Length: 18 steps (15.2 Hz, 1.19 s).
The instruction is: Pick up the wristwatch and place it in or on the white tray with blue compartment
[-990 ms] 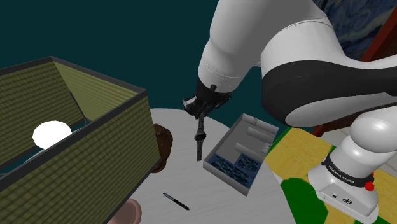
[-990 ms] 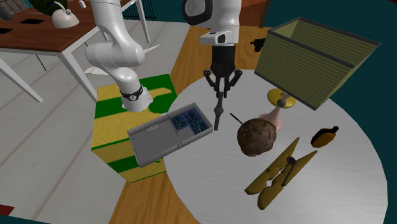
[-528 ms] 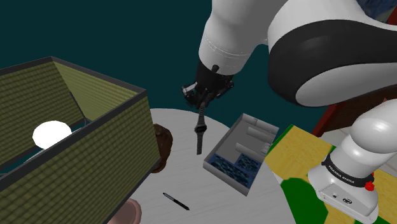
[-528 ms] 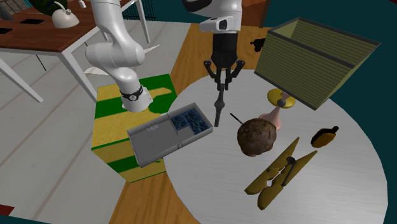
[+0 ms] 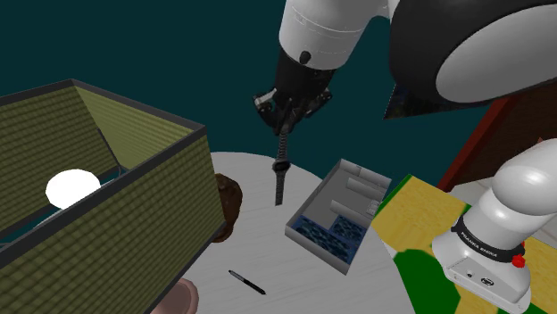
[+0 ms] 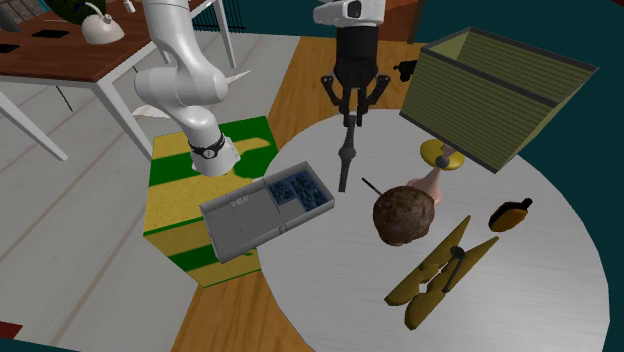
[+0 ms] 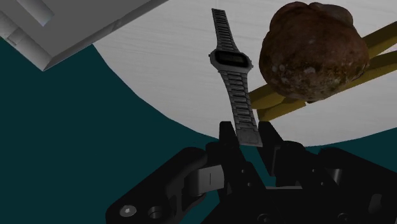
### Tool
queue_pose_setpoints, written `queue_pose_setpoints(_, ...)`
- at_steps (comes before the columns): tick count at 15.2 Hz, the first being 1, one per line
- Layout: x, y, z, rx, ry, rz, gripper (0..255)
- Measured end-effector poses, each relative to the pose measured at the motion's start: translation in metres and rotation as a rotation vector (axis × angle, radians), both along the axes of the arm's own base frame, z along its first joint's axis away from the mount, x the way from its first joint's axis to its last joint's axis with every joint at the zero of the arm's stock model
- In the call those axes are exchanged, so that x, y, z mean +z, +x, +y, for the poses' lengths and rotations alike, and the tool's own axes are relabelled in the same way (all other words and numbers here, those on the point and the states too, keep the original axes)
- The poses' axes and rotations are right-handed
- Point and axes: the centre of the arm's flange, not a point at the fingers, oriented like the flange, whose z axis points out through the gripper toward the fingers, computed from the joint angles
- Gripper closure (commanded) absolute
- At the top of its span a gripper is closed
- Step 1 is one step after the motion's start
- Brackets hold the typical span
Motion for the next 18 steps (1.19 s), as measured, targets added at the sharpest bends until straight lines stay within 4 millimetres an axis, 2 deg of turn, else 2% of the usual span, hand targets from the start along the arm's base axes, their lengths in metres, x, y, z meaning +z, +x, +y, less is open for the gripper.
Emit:
queue_pose_setpoints(2, 0.008, -0.002, -0.005, 0.000, 0.000, 0.000, 255)
queue_pose_setpoints(5, 0.025, -0.013, -0.033, -0.001, -0.001, 0.000, 255)
queue_pose_setpoints(10, 0.057, -0.028, -0.083, -0.002, -0.002, -0.001, 255)
queue_pose_setpoints(18, 0.109, -0.052, -0.178, -0.001, 0.000, -0.001, 255)
